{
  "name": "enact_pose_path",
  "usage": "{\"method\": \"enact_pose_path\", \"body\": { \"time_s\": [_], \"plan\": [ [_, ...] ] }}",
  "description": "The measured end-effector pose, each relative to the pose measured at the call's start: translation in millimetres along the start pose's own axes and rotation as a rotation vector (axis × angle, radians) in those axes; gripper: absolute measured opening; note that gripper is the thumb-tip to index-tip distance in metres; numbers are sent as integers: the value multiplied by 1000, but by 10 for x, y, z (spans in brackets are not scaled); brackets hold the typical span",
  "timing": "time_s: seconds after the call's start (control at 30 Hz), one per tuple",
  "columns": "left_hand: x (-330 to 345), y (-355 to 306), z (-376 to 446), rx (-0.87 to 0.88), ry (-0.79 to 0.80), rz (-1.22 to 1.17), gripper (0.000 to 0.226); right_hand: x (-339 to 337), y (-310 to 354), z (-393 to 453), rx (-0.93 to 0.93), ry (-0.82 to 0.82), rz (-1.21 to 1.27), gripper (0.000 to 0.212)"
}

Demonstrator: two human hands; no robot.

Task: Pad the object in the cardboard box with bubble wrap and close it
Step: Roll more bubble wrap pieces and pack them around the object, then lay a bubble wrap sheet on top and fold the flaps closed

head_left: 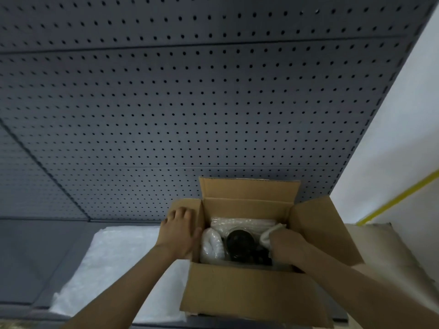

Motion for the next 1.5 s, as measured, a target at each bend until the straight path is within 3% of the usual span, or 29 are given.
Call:
{"method": "enact_pose_path", "body": {
  "time_s": [0.1,0.27,0.43,0.63,0.8,1.1,1.3,1.5],
  "plan": [
    [-154,144,6,4,6,31,54,-162,203,45,-15,-22,44,13],
    [-479,532,26,25,-23,71,54,-456,624,133,38,-182,98,7],
    [-777,1268,30,64,-27,70,45,-1021,1352,195,52,-249,91,23],
    [-1153,2321,-60,77,2,101,48,-1534,2304,328,65,-373,63,18],
    [-1227,2900,-160,69,59,122,45,-1612,3012,287,11,-461,212,24],
    [-696,3280,-216,41,182,76,50,-1034,3739,588,-53,-299,197,39],
    [-51,3384,-240,33,311,43,44,-259,3707,852,74,-88,71,44],
    [437,3632,-309,12,378,27,46,370,3738,1039,90,35,157,63]
  ]
}}
Point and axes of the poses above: each hand's wrist, its own z-axis towards the middle knuckle, its own x-axis out of the palm, y = z × x, the point moved 5 cm from there along z, towards the middle knuckle, and after that the axes turned 14 degrees about -z, right-handed, at the moved point
